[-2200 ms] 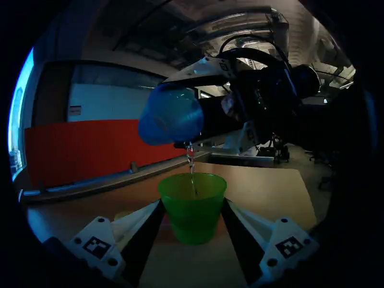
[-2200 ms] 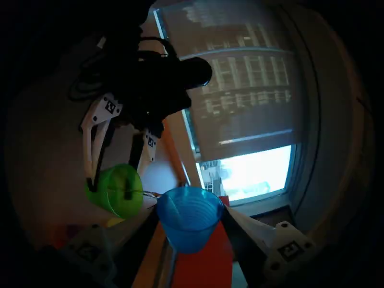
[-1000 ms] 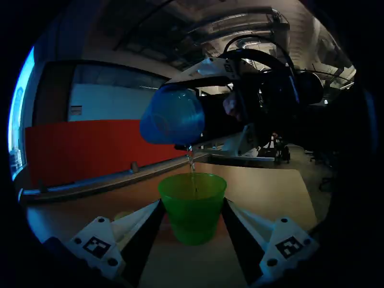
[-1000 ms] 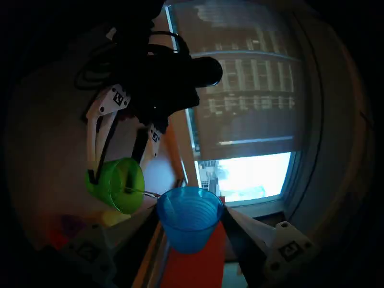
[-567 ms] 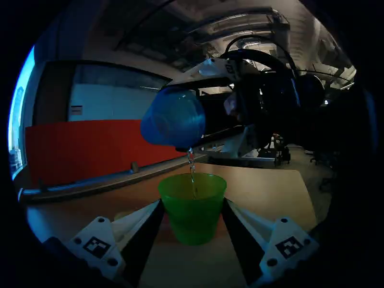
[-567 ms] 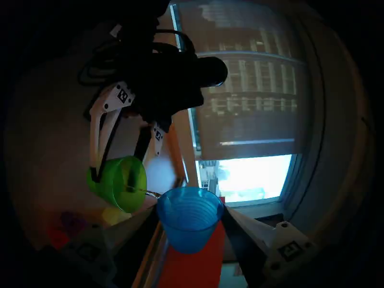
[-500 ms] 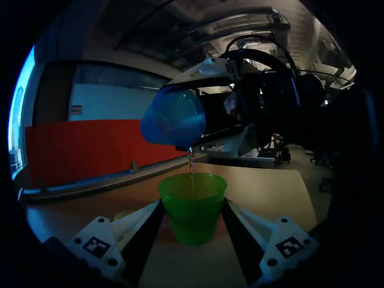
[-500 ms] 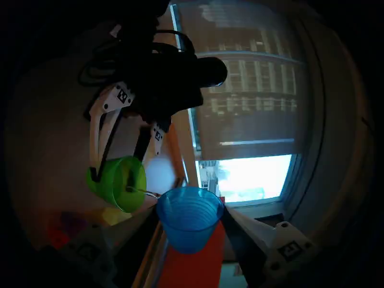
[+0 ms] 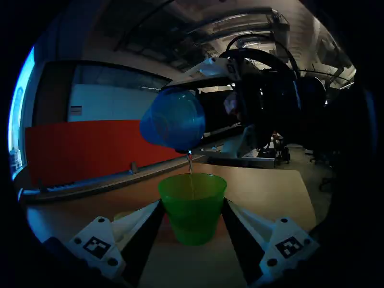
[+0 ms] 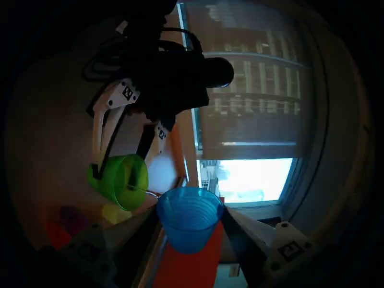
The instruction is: Pour water
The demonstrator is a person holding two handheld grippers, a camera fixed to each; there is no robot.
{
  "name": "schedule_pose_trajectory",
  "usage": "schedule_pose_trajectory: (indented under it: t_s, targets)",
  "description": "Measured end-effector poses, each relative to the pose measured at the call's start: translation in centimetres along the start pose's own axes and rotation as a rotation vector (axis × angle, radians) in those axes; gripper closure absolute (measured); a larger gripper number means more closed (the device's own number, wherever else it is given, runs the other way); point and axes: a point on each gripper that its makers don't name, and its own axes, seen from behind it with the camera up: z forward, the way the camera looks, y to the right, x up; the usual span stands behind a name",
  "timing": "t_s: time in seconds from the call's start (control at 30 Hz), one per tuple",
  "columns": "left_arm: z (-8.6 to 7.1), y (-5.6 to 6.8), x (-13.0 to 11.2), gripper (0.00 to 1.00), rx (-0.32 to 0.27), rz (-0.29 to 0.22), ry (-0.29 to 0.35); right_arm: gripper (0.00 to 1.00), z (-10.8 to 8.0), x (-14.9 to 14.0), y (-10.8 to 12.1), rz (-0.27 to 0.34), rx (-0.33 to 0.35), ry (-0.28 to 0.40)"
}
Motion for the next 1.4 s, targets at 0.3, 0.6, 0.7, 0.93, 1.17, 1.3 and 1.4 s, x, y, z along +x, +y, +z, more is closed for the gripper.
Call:
schedule_pose_trajectory:
  t_s: [0.3,0.6,0.7,0.93,1.17,1.3,1.4]
  targets:
    - [0.00,0.13,0.06,0.18,-0.005,0.002,0.000,0.09,0.22,-0.04,-0.13,-0.015,0.005,-0.001]
    - [0.01,0.19,-0.04,0.18,-0.006,0.001,0.000,0.09,0.29,-0.22,-0.34,-0.040,0.013,-0.008]
    - [-0.03,0.20,0.01,0.18,-0.006,0.000,0.003,0.09,0.36,-0.27,-0.43,-0.049,0.015,-0.009]
    - [-0.07,0.24,0.15,0.18,-0.006,0.002,0.004,0.09,0.51,-0.43,-0.62,-0.065,0.020,-0.011]
    - [-0.04,0.22,0.22,0.18,-0.006,0.002,0.005,0.09,0.55,-0.65,-0.54,-0.067,0.020,-0.012]
    - [-0.02,0.20,0.12,0.18,-0.005,0.003,0.004,0.09,0.52,-0.76,-0.56,-0.066,0.022,-0.012]
    - [-0.04,0.22,0.06,0.18,-0.005,0.002,0.004,0.09,0.49,-0.75,-0.52,-0.065,0.020,-0.011]
